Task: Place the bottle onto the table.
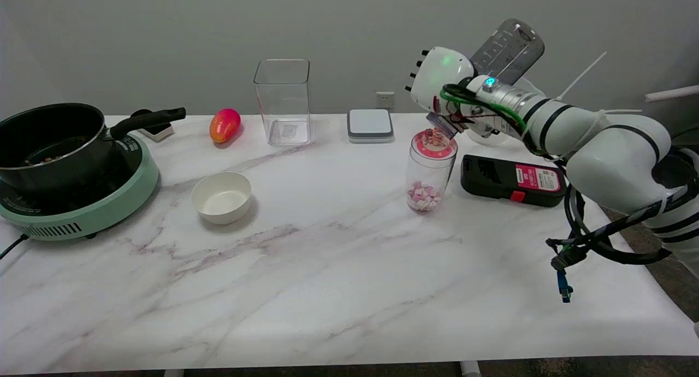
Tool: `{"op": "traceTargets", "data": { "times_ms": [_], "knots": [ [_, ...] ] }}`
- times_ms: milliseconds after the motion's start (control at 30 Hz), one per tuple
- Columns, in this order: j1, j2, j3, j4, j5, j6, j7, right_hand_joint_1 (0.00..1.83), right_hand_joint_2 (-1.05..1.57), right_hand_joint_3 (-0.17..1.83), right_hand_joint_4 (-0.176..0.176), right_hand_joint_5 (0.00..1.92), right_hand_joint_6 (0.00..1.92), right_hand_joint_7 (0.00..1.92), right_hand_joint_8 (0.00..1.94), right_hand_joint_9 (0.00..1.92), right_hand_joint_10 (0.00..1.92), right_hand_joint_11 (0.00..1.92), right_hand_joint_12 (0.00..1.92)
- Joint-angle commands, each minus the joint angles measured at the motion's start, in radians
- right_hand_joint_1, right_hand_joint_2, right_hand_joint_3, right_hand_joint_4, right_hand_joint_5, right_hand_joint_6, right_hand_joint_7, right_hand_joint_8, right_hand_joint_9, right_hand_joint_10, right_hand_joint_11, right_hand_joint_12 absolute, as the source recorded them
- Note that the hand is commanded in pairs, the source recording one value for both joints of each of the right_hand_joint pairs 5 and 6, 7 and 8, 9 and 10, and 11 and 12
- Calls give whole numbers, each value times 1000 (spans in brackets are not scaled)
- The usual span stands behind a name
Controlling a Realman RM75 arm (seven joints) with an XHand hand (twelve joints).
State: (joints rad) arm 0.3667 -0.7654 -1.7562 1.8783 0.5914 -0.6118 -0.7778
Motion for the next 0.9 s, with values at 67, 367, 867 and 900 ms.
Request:
{"op": "traceTargets", "data": {
  "times_ms": [67,367,867,900],
  "knots": [
    [-87,-8,191,-1,185,285,78,1471,328,1338,0,1202,1202,1413,1413,1308,1308,1061,1061],
    [-404,-67,402,-3,203,525,165,1486,228,1442,0,1170,1170,1387,1387,1282,1282,1040,1040],
    [-752,-297,314,-8,450,1274,90,1529,-60,1762,0,1025,1025,1328,1328,1251,1251,975,975],
    [-753,-297,287,-8,461,1318,80,1532,-67,1769,0,1015,1015,1326,1326,1250,1250,973,973]
  ]
}}
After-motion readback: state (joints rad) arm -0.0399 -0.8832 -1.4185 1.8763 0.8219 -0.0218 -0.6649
